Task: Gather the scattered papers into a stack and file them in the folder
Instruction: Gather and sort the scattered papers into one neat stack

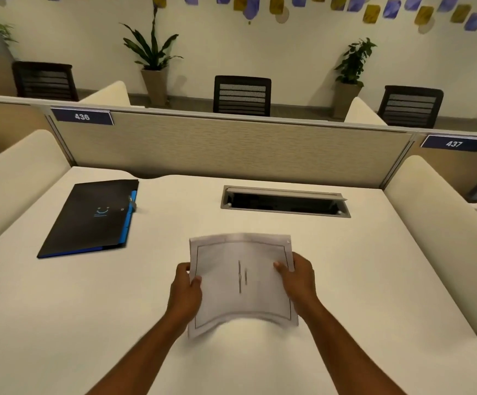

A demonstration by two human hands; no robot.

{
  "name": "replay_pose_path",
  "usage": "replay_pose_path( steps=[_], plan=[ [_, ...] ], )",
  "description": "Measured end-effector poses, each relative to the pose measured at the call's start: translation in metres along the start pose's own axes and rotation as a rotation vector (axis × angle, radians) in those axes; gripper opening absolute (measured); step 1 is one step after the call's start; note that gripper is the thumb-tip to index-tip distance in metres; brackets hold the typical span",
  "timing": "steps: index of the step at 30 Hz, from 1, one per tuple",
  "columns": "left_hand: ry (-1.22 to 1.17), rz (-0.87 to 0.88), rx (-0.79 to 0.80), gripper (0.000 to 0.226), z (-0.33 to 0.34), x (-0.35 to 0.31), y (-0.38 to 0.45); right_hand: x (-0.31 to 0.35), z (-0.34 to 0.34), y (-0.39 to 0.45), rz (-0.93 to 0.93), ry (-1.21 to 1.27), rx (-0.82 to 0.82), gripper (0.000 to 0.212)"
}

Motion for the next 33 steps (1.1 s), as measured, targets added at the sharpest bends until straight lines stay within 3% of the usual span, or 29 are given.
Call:
replay_pose_path(
  steps=[6,9,14,24,29,33],
  plan=[
    [-0.194,0.248,-0.151,0.031,0.002,-0.040,-0.018,0.037,0.009,-0.046,-0.322,0.268,-0.050,0.027],
    [-0.179,0.248,-0.179,0.031,0.003,-0.031,-0.021,0.016,0.023,-0.042,-0.226,0.254,-0.006,0.031],
    [-0.108,0.267,-0.141,0.027,0.007,-0.033,-0.016,0.005,0.030,-0.030,-0.122,0.145,-0.086,0.007],
    [-0.088,0.228,-0.160,0.024,0.001,-0.013,-0.013,-0.006,0.023,-0.034,-0.171,0.157,-0.132,0.015],
    [-0.044,0.175,-0.174,0.034,-0.001,0.004,-0.011,-0.031,0.027,-0.030,-0.061,0.087,-0.077,0.019],
    [0.064,0.215,-0.210,0.034,-0.012,-0.007,-0.008,-0.026,0.013,-0.025,-0.036,0.105,-0.196,0.019]
  ],
)
Point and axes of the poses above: each hand's wrist, its own y-axis towards the middle knuckle, its own z-axis out of the palm, x = y × z, the point moved 6 cm from there along y, towards the middle knuckle, and after that the axes turned 9 degrees about z, right-handed, at the moved point
